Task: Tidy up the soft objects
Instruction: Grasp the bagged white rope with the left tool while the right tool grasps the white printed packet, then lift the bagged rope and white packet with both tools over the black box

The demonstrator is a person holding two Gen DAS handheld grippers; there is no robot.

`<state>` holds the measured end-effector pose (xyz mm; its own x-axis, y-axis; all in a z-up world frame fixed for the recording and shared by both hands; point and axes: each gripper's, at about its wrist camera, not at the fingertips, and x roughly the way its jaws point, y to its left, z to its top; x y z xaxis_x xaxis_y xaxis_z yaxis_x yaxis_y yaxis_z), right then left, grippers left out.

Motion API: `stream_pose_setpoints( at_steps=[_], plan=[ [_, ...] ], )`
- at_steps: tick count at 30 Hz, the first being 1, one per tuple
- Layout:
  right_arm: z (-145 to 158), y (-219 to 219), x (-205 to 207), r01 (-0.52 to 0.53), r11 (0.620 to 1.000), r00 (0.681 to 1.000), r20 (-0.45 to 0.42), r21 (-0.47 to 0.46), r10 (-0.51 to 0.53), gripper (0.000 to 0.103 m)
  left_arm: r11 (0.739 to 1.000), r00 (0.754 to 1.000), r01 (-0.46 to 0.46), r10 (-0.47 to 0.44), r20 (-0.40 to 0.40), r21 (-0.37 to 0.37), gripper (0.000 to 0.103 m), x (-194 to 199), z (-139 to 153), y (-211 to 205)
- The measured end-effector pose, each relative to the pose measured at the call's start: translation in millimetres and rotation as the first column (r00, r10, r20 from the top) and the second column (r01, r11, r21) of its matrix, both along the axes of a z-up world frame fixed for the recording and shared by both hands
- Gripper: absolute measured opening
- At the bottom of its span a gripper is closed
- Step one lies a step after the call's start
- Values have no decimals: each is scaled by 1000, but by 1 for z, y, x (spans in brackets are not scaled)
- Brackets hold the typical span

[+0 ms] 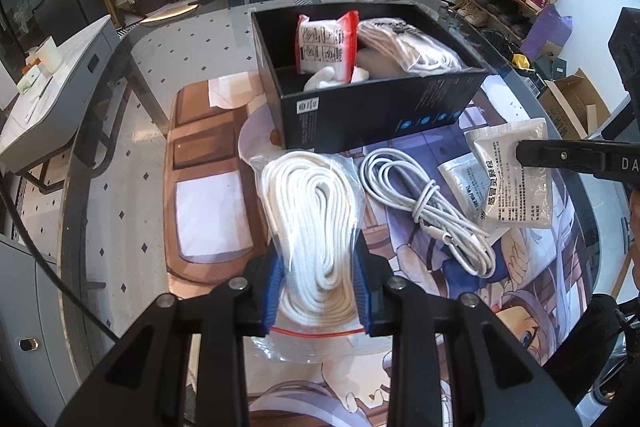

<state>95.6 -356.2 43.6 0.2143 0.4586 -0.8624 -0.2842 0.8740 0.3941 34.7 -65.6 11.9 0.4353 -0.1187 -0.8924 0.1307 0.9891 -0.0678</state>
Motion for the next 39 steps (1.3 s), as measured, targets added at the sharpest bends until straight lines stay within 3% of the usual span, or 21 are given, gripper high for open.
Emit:
stream_pose_setpoints(
  at_steps=[15,30,39],
  plan=[
    [52,-1,-6,-17,1000,997,80,20,15,3,1000,999,21,-21,41,-3,28,2,33,-2],
    [80,18,10,-45,998,992,121,40,40,3,1000,997,24,-24,72,0,28,18,60,0],
    [84,34,30,-59,998,990,132,3,58,3,1000,996,30,-30,86,6,28,35,76,0]
  ],
)
